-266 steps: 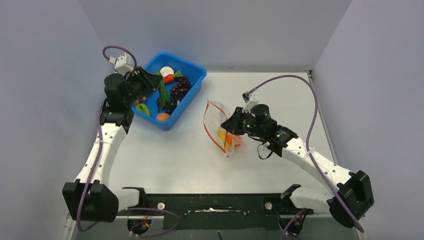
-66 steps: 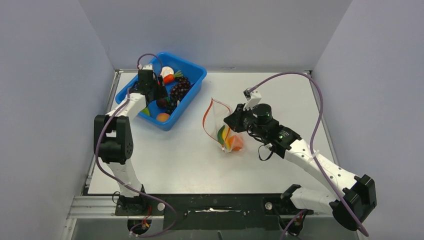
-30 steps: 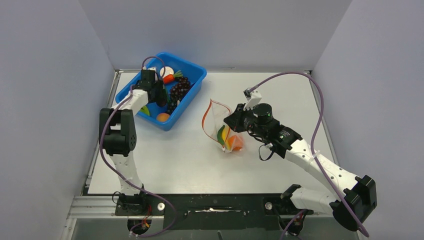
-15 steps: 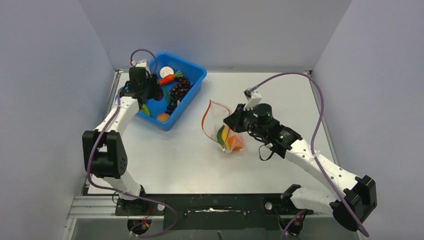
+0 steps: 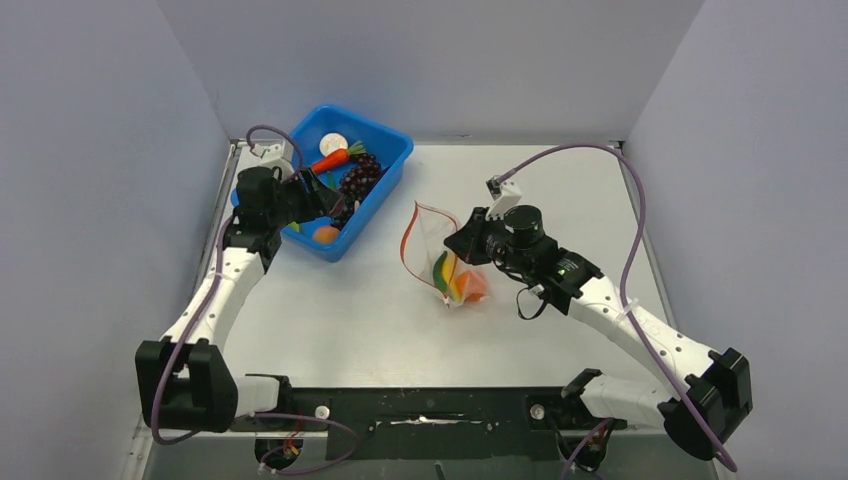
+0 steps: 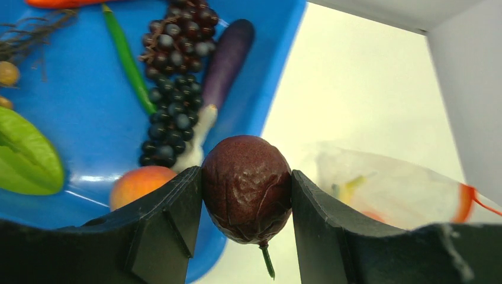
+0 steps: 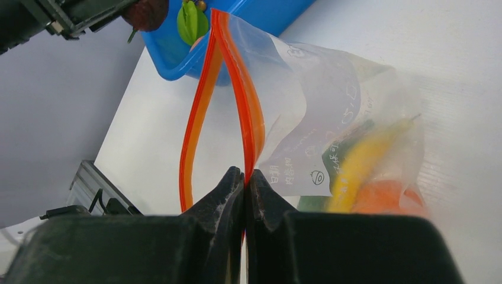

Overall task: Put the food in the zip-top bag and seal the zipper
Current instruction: Pick up the fake fruit from the bin, then place the fake fruit in the zipper food storage bag, then pick up the fake fruit from the bin.

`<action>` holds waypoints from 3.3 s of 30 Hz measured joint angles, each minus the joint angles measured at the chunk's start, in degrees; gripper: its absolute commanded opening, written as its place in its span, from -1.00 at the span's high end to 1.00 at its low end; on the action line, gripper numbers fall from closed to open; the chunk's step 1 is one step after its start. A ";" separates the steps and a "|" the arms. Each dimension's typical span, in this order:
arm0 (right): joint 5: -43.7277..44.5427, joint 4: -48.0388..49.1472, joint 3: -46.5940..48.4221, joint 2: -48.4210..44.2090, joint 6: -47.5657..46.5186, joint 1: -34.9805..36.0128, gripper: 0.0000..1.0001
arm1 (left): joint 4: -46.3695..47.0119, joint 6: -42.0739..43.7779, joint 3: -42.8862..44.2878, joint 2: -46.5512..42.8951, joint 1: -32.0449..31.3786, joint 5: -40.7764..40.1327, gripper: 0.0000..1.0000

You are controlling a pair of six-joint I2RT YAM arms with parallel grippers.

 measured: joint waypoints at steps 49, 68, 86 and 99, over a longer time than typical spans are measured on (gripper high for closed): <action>-4.04 0.66 3.69 3.96 1.92 -0.33 1.00 | 24.22 -18.12 -17.29 -11.47 -25.38 7.85 -0.35; -2.89 0.20 3.21 1.55 1.86 -0.33 1.00 | 12.96 -12.76 -15.06 -18.58 -25.42 0.46 -0.36; 5.49 -8.04 3.06 -5.18 -1.90 -0.33 1.00 | -1.81 3.65 -6.86 -18.01 -24.22 -19.26 -0.42; 5.55 -7.58 2.89 -3.82 -3.37 -1.16 1.00 | -4.26 7.21 4.48 3.96 -7.72 -17.49 -0.31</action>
